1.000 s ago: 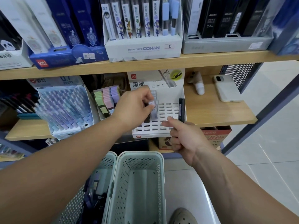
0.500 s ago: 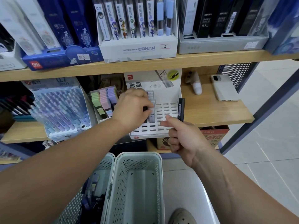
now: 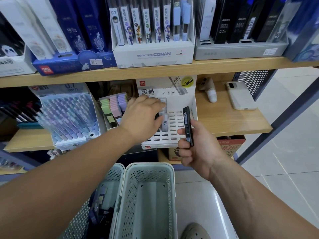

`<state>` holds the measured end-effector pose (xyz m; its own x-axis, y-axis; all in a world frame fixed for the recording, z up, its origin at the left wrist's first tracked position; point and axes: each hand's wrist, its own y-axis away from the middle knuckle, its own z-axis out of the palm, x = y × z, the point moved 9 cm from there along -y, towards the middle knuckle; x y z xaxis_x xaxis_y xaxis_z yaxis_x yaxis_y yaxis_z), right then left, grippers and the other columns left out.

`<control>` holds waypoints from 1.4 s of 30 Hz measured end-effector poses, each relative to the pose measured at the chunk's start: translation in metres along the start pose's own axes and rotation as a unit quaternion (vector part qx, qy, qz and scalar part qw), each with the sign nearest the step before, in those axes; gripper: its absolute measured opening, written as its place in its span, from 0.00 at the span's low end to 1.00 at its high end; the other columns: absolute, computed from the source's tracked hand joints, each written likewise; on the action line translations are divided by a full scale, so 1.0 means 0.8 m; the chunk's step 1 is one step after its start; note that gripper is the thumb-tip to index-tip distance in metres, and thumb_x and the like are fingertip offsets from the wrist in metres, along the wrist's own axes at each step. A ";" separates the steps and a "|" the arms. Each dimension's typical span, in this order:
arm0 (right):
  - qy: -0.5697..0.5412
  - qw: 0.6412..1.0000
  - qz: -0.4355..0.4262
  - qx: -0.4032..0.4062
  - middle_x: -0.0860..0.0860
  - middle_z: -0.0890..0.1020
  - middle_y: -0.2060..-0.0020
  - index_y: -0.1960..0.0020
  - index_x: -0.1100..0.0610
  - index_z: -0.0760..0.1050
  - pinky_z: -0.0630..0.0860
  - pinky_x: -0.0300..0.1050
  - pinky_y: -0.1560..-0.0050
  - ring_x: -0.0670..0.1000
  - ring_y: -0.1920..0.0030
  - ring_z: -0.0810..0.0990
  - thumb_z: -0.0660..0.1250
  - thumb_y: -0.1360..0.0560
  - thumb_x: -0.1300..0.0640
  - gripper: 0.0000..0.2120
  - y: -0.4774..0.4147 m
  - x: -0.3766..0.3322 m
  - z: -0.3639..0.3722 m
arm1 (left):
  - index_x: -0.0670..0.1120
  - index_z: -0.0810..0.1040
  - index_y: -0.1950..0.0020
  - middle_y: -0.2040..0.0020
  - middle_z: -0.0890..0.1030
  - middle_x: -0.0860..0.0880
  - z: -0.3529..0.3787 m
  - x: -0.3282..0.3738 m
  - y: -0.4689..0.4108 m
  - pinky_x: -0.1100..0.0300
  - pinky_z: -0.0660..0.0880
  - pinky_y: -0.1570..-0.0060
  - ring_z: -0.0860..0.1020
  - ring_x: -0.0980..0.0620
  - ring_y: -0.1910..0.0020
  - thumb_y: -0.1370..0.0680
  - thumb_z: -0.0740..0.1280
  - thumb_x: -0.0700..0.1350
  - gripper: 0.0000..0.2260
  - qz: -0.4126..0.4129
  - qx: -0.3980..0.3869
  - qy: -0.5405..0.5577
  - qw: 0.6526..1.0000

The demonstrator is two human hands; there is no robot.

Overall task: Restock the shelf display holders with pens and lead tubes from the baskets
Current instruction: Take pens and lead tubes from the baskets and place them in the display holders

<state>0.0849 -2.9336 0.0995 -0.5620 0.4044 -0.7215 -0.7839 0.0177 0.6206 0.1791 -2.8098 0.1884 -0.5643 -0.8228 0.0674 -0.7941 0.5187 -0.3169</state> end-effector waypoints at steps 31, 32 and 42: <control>0.407 0.796 -0.426 0.142 0.43 0.81 0.66 0.55 0.40 0.71 0.77 0.40 0.63 0.43 0.64 0.82 0.76 0.26 0.58 0.16 -0.005 -0.105 0.046 | 0.51 0.81 0.52 0.57 0.83 0.56 0.093 -0.091 0.119 0.54 0.81 0.54 0.82 0.55 0.59 0.34 0.80 0.58 0.17 -0.248 0.017 0.300 0.921; 0.420 0.785 -0.434 0.137 0.43 0.81 0.66 0.54 0.41 0.73 0.77 0.38 0.63 0.42 0.64 0.81 0.75 0.26 0.58 0.15 -0.007 -0.105 0.052 | 0.51 0.81 0.53 0.58 0.83 0.56 0.100 -0.092 0.120 0.53 0.81 0.55 0.81 0.55 0.60 0.35 0.80 0.58 0.18 -0.258 0.014 0.318 0.912; 0.478 0.759 -0.438 0.068 0.47 0.82 0.62 0.52 0.46 0.78 0.78 0.44 0.60 0.46 0.64 0.81 0.73 0.24 0.62 0.11 -0.020 -0.106 0.076 | 0.59 0.77 0.62 0.65 0.82 0.60 0.116 -0.097 0.126 0.55 0.82 0.61 0.80 0.62 0.65 0.37 0.82 0.58 0.15 -0.284 0.042 0.369 0.884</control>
<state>0.1610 -2.9128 0.1692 0.1728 -0.6632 -0.7283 -0.9693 0.0170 -0.2455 0.1639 -2.7156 0.0637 -0.0977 -0.5537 0.8270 -0.9946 0.0253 -0.1006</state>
